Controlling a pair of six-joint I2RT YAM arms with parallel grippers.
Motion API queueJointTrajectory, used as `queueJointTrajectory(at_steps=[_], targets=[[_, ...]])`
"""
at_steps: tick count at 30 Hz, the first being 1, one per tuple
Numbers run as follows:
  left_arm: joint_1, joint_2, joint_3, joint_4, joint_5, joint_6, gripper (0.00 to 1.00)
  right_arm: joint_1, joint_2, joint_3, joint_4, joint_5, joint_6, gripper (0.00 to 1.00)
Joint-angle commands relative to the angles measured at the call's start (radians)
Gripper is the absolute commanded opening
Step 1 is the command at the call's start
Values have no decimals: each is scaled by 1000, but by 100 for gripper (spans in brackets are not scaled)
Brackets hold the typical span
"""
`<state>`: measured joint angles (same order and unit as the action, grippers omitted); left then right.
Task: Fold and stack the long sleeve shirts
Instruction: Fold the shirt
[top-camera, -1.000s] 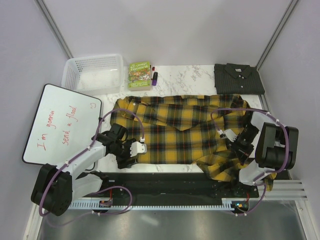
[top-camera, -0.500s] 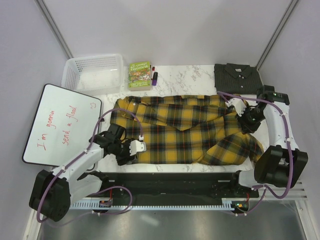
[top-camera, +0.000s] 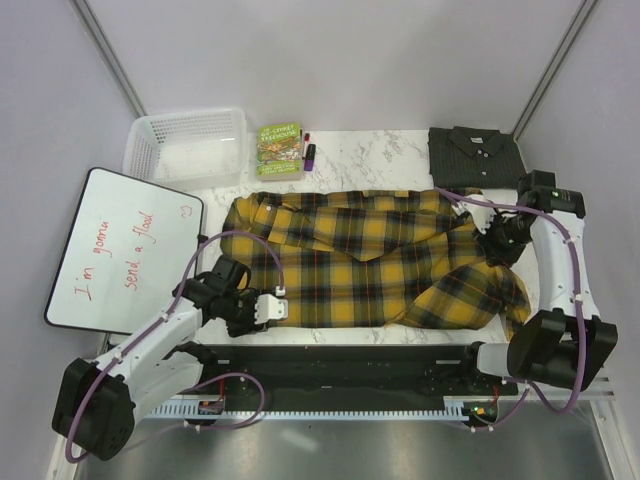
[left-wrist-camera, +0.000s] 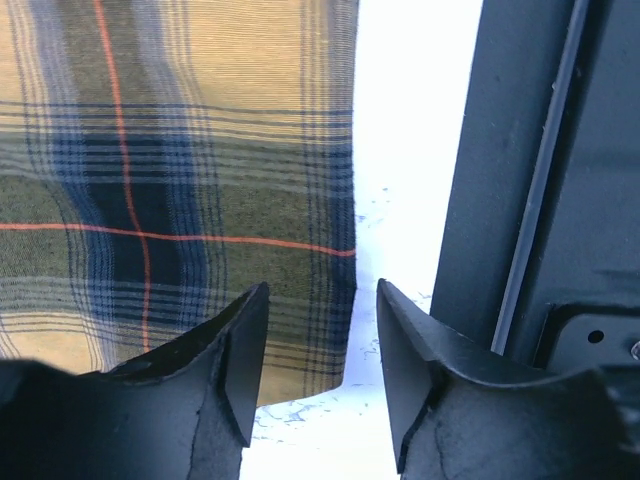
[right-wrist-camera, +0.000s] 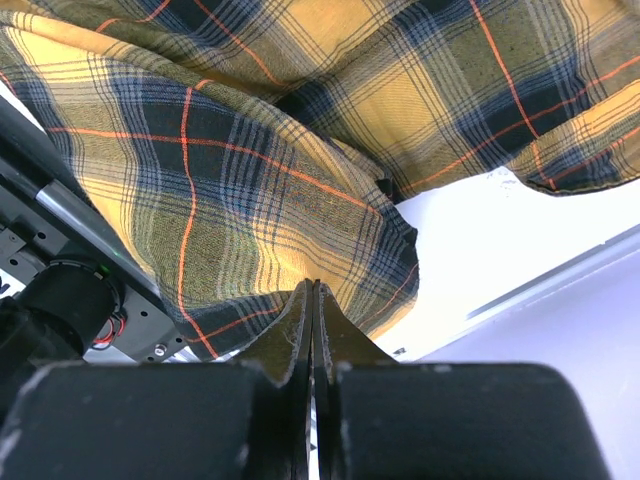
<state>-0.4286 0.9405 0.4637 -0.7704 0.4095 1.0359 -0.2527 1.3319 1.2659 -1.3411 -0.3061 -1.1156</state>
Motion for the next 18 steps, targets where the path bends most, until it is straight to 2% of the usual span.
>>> queueJointTrajectory(at_steps=[1,3,6,9,12,13,15,18], targets=[[-19,-13,-14,-33,-24,82,56,-5,-36,44,-116,-11,-21,0],[-22,-14,-29,-21,-49,82,55,-5,-40,53,-116,-14,-23,0],[-22,-48,-36,8,-67,67,47,-5,-48,82,-116,-16,-29,0],[-24,-77,-11,2,-66,53,35,-5,-45,137,-116,-19,-29,0],[-24,-83,36,-9,-54,20,16,-5,-46,213,-116,-36,-32,0],[-24,-80,49,-13,-45,7,6,-5,-45,233,-116,-39,-32,0],[-22,-81,85,-17,-23,-28,2,-5,-34,294,-115,-44,-32,0],[-22,-65,137,-15,-12,-60,2,-5,-10,377,-115,-41,-26,0]])
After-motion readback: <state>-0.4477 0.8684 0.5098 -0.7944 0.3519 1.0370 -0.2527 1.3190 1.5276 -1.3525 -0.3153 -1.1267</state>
